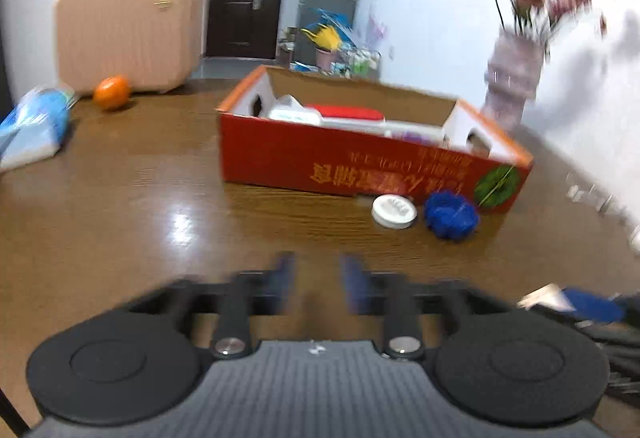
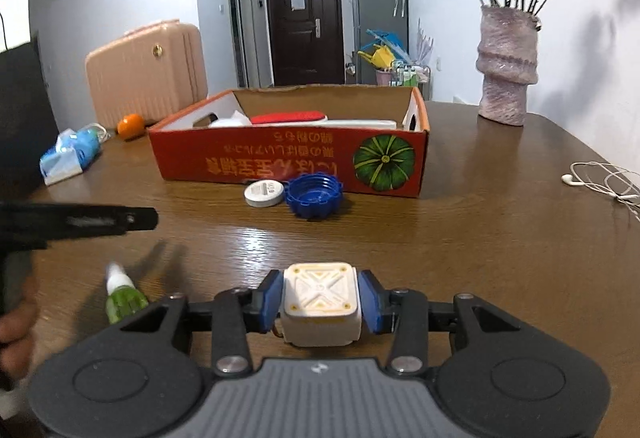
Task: Organize rigid objects
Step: 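Grasp the cream square plug with the right gripper while the left gripper grasps the green spray bottle, then carry the cream plug and green spray bottle into the box and open both grippers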
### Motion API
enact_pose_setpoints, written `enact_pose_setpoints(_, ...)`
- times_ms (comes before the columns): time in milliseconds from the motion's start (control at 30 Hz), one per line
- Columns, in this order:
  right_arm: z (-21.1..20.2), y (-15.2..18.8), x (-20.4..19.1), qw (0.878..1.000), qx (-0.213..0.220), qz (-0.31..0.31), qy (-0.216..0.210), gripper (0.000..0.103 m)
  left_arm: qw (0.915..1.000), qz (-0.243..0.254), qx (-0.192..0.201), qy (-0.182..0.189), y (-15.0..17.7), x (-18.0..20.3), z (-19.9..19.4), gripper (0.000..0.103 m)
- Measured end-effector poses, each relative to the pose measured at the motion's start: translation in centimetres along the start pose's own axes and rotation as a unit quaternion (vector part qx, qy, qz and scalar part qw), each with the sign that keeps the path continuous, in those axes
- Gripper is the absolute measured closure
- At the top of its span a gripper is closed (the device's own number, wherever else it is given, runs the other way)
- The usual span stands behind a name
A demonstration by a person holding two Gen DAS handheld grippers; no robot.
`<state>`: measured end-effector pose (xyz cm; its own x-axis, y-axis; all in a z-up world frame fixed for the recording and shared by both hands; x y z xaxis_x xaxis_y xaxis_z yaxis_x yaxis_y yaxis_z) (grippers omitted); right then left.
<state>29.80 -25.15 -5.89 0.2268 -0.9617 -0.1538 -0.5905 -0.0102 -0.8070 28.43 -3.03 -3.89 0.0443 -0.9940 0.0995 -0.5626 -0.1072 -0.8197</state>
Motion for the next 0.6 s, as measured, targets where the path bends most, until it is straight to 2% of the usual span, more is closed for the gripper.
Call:
enact_pose_setpoints(33,-0.7,0.1,-0.1,1.000,0.005,0.000,0.000,0.063,0.9991,-0.039,0.011,-0.010,0.6,-0.4,-2.1,0.009)
enact_pose_setpoints(67,-1.4,0.1,-0.2,1.000,0.013,-0.004,-0.002,0.063,0.9967,-0.076,0.015,-0.024,1.6,-0.4,-3.9,0.013)
enact_pose_setpoints(100,-2.1,0.2,-0.2,1.000,0.021,-0.010,-0.006,0.063,0.9957,-0.090,0.003,-0.022,2.5,0.2,-4.9,0.015)
enact_pose_setpoints(133,-2.6,0.2,-0.1,1.000,0.025,-0.011,-0.008,0.063,0.9961,-0.086,-0.016,-0.010,3.3,1.1,-5.2,0.018)
enact_pose_setpoints(167,-2.9,0.2,0.0,1.000,0.026,-0.012,-0.009,0.063,0.9964,-0.078,-0.035,-0.003,3.9,2.1,-5.0,0.025)
enact_pose_setpoints(267,-2.6,0.4,0.5,1.000,0.018,-0.012,-0.006,0.061,0.9949,-0.079,-0.051,-0.036,4.7,3.6,-3.6,0.029)
enact_pose_setpoints(300,-2.5,0.5,0.7,1.000,0.015,-0.013,-0.003,0.058,0.9941,-0.080,-0.060,-0.042,5.0,3.7,-3.0,0.029)
enact_pose_setpoints(333,-2.4,0.6,1.0,1.000,0.013,-0.013,-0.004,0.049,0.9942,-0.074,-0.062,-0.046,5.1,3.9,-2.6,0.034)
enact_pose_setpoints(367,-2.4,0.7,1.2,1.000,0.014,-0.011,-0.007,0.045,0.9952,-0.061,-0.052,-0.057,5.1,4.1,-2.7,0.050)
enact_pose_setpoints(400,-2.4,0.7,1.5,1.000,0.015,-0.011,-0.012,0.043,0.9956,-0.055,-0.052,-0.056,5.1,4.0,-2.6,0.055)
enact_pose_setpoints(433,-2.2,0.7,1.7,1.000,0.013,-0.013,-0.016,0.043,0.9962,-0.052,-0.054,-0.043,5.0,3.9,-2.4,0.069)
enact_pose_setpoints(600,-1.0,0.5,1.4,0.999,0.004,-0.021,-0.038,0.043,0.9984,0.000,-0.053,-0.019,4.9,2.5,-1.7,0.072)
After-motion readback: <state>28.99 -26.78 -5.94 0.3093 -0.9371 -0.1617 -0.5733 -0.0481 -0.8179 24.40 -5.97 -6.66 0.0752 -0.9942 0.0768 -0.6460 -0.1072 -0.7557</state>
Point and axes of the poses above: each gripper's, at about its wrist camera, not at the fingertips, and z roughly the way its jaws point, x to its right, y to its underside, the point moved 3 cm from there along z, roughly the way its jaws point, and after that the axes turned 5 degrees about z, right-handed, at the moved point
